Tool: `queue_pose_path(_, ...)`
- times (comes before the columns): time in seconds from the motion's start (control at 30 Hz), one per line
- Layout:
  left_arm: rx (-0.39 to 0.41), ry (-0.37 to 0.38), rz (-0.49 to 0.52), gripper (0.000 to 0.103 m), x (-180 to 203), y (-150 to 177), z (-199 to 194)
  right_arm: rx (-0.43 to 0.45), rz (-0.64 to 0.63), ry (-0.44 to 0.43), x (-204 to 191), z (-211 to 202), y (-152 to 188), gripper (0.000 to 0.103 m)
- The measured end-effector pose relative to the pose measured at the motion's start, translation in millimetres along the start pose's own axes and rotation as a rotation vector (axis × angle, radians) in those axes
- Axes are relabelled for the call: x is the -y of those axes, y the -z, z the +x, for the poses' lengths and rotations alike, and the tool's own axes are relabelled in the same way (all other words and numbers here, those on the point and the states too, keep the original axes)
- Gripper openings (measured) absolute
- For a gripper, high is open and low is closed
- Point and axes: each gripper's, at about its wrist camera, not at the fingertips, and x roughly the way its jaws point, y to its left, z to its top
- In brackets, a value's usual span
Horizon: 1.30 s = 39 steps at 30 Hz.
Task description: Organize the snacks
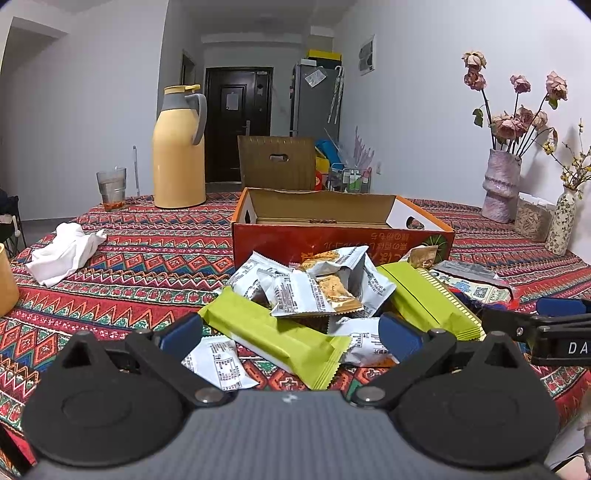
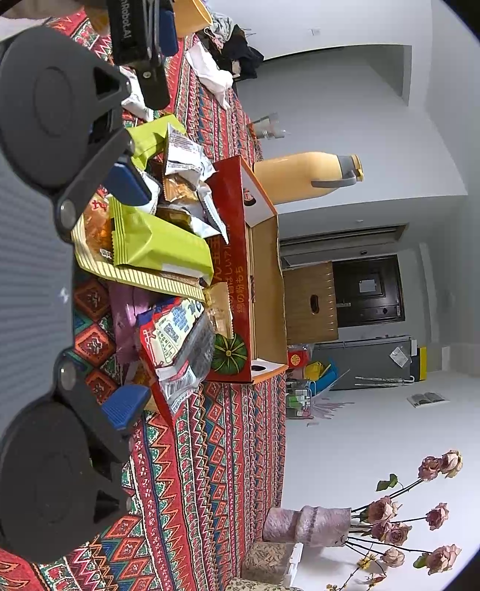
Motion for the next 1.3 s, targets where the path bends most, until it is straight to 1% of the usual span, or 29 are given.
queue_pose_path(1.3, 0.006, 0.009, -0.004, 0.103, 0.5, 0.1, -3.1, -0.001, -0.004, 0.001, 0.9, 0.3, 1.2, 0.103)
